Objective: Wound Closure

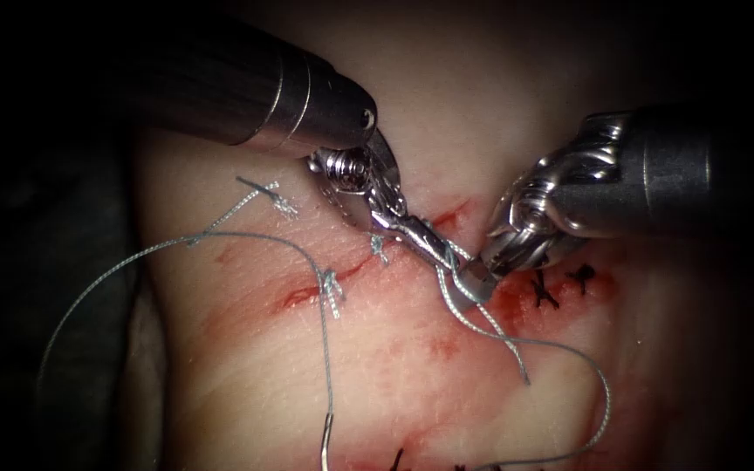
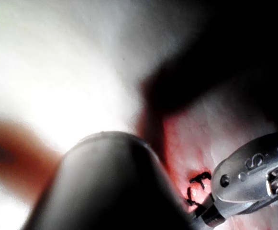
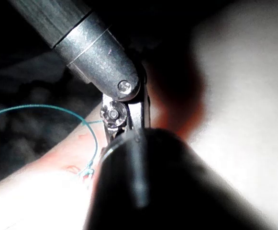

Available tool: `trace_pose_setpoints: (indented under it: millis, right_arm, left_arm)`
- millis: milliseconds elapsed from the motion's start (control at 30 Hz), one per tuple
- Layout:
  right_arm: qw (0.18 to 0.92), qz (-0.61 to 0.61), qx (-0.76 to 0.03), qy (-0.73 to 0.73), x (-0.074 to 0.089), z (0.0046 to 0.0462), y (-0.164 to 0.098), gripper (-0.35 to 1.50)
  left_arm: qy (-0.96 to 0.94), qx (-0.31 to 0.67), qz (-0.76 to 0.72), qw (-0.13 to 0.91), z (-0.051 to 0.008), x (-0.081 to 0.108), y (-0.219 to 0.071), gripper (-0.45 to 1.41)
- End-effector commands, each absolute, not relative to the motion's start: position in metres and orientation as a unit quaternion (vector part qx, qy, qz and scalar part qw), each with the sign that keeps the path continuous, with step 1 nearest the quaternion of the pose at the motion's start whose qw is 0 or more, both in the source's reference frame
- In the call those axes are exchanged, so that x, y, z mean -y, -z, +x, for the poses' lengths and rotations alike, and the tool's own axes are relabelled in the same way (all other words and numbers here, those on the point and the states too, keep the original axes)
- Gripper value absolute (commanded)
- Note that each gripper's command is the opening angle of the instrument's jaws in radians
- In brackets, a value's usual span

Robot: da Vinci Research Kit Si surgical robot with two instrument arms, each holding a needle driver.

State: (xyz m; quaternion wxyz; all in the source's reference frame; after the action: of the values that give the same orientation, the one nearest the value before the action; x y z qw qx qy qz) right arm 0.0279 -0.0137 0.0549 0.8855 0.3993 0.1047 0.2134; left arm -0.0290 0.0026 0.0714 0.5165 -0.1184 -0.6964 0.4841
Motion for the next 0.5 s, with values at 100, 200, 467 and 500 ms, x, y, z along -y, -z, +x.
trace_pose_setpoints:
  millis: [100,200,467,500]
  right_arm:
    - [0.886,0.399,-0.108,-0.212,0.0127,0.0287,-0.0554,-0.35]
    - [0.889,0.395,-0.109,-0.204,0.0124,0.0285,-0.0557,-0.35]
    - [0.897,0.383,-0.102,-0.195,0.0123,0.0282,-0.0565,-0.18]
    - [0.898,0.382,-0.103,-0.195,0.0124,0.0282,-0.0565,-0.11]
  left_arm:
    - [-0.484,0.697,-0.119,0.516,-0.0294,-0.0027,-0.0719,-0.45]
    - [-0.484,0.697,-0.119,0.516,-0.0294,-0.0027,-0.0719,-0.45]
    - [-0.484,0.697,-0.118,0.516,-0.0293,-0.0028,-0.0719,-0.45]
    - [-0.484,0.697,-0.118,0.515,-0.0293,-0.0028,-0.0719,-0.45]
